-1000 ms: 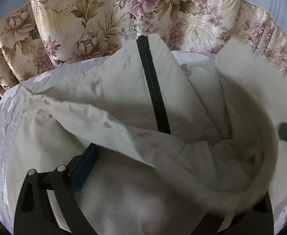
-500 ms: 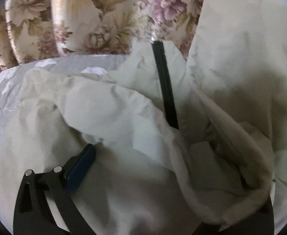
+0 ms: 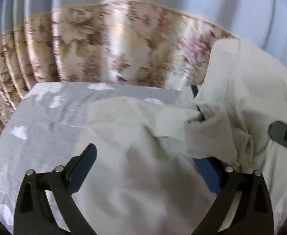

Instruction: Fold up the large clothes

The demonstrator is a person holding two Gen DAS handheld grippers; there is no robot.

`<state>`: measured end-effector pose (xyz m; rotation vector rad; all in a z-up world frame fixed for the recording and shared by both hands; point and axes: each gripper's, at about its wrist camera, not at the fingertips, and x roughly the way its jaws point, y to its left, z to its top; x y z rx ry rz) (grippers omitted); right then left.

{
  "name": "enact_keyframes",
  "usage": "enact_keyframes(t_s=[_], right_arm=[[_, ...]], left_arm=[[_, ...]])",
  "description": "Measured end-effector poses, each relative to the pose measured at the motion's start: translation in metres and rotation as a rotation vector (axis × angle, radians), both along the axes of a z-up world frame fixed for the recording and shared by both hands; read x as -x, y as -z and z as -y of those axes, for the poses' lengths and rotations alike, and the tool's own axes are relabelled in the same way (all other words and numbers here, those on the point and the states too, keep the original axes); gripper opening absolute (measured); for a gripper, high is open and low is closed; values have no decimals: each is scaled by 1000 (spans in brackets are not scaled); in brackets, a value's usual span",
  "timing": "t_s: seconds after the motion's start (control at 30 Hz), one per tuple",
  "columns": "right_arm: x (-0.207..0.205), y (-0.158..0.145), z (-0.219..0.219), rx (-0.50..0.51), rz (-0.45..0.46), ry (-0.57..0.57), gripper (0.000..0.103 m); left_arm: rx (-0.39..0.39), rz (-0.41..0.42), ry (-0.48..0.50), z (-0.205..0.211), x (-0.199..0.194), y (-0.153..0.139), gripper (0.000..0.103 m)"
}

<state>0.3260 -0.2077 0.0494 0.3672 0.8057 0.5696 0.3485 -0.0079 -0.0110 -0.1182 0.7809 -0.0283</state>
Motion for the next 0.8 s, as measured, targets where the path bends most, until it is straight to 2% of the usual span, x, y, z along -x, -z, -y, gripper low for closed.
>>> enact_keyframes(t_s=[0.2,0.33,0.4,0.53,0.6,0.67,0.8], right_arm=[[0,19,-68,46,4,-15,13],[-3,47,-103,76,-7,-4,13],[-2,50,-104,63,-3,5,13],[4,30,-83,15,34,16,13],[7,23,-77,28,54,10,13],[10,22,-74,43,62,12,13],[14,29,-68,5,60,22,13]], left_arm=[[-35,36,-64,-58,17,-14,97],[-26,-30,-55,-82,14,6,97],[-14,-73,-63,-85,8,22,97],[43,-111,-28,-72,-14,38,97],[2,-141,6,-57,-37,45,98],[11,-172,29,-52,-51,49,99],[32,-198,57,-53,-62,45,99]])
